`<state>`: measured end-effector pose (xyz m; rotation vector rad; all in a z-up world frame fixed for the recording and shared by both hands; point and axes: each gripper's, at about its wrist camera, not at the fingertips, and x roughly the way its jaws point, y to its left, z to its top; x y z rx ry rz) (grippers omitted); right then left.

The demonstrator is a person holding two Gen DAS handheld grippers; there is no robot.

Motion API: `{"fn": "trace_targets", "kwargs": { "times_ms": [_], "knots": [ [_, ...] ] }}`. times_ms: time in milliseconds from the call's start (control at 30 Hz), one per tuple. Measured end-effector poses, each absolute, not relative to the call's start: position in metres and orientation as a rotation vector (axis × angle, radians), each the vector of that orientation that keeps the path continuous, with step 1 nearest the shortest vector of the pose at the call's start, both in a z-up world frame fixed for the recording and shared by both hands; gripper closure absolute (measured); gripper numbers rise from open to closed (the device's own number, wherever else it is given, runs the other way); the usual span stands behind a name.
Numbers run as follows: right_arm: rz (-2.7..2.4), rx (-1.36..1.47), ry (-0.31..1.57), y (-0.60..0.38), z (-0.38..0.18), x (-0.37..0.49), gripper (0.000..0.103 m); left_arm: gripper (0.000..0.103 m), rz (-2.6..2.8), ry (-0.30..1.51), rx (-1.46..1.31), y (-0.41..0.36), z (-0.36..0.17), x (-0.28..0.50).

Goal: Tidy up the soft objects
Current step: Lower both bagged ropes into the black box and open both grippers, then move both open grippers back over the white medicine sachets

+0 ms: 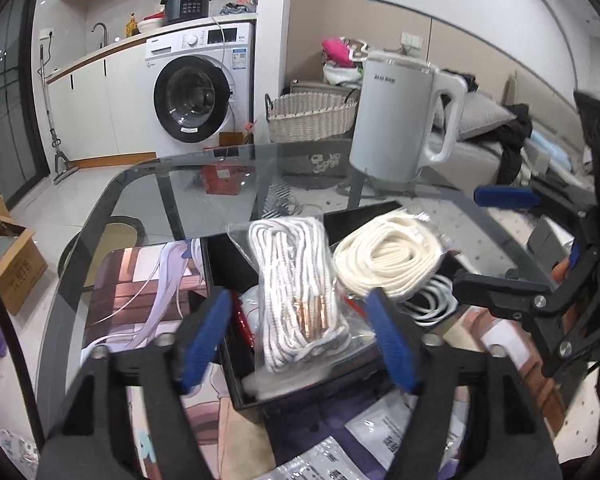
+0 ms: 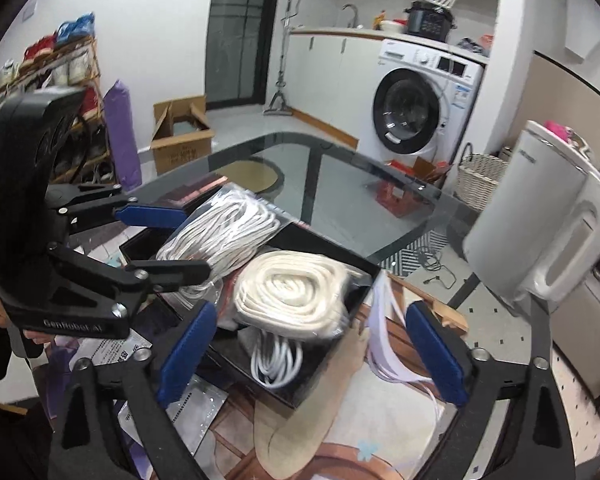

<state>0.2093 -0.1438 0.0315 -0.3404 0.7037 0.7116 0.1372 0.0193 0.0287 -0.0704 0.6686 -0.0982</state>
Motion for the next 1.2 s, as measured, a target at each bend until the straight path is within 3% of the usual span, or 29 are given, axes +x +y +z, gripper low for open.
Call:
{"fn": "trace_targets", "kwargs": {
  "times_ms": [200, 1200],
  "knots": [
    [0.681, -0.272, 0.684, -0.165, 0.041, 0.194, 0.001, 0.001, -0.075, 0.617, -0.114, 0.029, 0.039, 0.116],
    [0.658, -0.098, 0.779, -0.177, 0.017, 0.121, 0.001, 0.0, 0.038, 0.653, -0.1, 0.031, 0.01, 0.04]
  ]
}}
